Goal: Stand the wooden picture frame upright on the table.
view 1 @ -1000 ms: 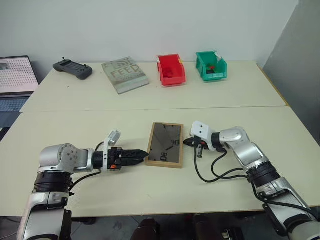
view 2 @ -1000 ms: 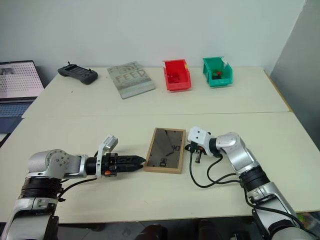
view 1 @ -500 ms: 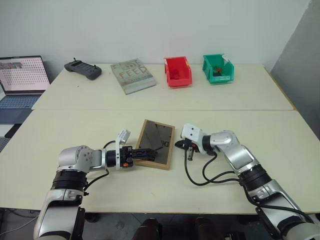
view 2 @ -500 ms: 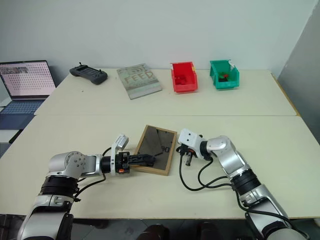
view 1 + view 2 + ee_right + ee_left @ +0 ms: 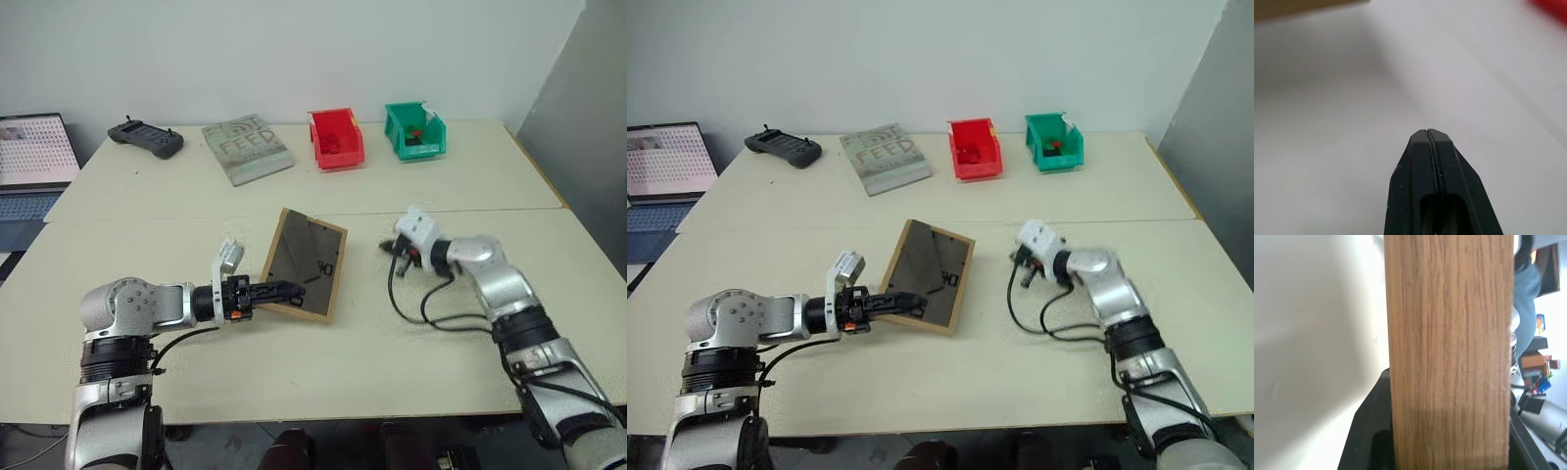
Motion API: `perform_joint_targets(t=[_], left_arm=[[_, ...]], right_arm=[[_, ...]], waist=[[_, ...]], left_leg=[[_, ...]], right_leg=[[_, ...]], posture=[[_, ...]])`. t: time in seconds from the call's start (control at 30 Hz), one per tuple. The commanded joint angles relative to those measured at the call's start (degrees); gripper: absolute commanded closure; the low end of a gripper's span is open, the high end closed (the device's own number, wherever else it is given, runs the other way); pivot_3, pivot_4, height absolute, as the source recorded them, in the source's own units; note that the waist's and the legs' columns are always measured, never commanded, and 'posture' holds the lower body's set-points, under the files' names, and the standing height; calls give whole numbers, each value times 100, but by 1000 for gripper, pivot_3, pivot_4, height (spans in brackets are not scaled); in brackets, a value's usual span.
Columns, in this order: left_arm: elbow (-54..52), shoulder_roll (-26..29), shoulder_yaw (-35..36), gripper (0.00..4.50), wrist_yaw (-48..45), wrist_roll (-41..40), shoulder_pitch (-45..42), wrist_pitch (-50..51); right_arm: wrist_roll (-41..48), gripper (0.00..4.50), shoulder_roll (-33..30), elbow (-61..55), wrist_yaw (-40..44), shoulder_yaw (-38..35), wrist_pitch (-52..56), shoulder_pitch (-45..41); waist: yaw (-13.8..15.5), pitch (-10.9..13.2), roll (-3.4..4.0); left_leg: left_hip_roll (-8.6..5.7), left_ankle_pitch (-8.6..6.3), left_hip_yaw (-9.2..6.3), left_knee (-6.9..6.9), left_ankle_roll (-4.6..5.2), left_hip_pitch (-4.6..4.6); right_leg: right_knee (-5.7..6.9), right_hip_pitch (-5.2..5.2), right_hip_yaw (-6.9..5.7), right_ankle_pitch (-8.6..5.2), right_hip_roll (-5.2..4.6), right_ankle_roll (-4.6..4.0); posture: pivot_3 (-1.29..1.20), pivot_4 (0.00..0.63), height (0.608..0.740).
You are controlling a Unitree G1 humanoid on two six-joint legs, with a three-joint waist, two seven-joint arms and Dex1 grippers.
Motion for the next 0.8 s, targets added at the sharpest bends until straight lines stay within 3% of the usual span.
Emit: perform_joint_targets(t=[0.03, 0.2, 0.57, 0.63, 0.8], left_arm=[[-360, -326, 692, 3294, 522, -305, -542, -162], [-716, -588, 880, 3294, 886, -446, -868, -400], [-1254, -711, 797, 3294, 1220, -708, -817, -534], [-1310, -687, 779, 3294, 1252, -722, -767, -547], [-1303, -670, 929, 3294, 1419, -814, -684, -503]], right_arm=[[1438, 4072, 296, -966, 290, -736, 1300, -639], [2426, 2940, 523, -1464, 638, -808, 2237, -984], [2022, 437, 1093, -696, 442, -94, 1577, -1505], [2108, 103, 1178, -830, 559, -21, 1609, -1507], [2829, 103, 1036, -1720, 1163, -46, 2194, -1285]], waist=[[0, -1, -2], [3, 3, -11], [-12, 3, -11], [-15, 3, -11], [0, 3, -11]], left_leg=[[0, 0, 0, -2, 0, -1], [-3, -1, 1, 0, -1, -9], [-4, -1, 43, 0, 0, -30], [-3, -1, 45, 0, 0, -34], [-4, -1, 45, 4, 0, -48]], right_leg=[[-1, -1, 2, 0, 0, 0], [-8, -6, 8, 1, 0, 0], [31, -68, 55, 3, 1, 2], [36, -76, 58, 3, 1, 2], [36, -86, 60, 4, 1, 2]], posture=[[0, 150, 740], [0, 150, 740], [0, 150, 740], [0, 150, 740], [0, 150, 740]])
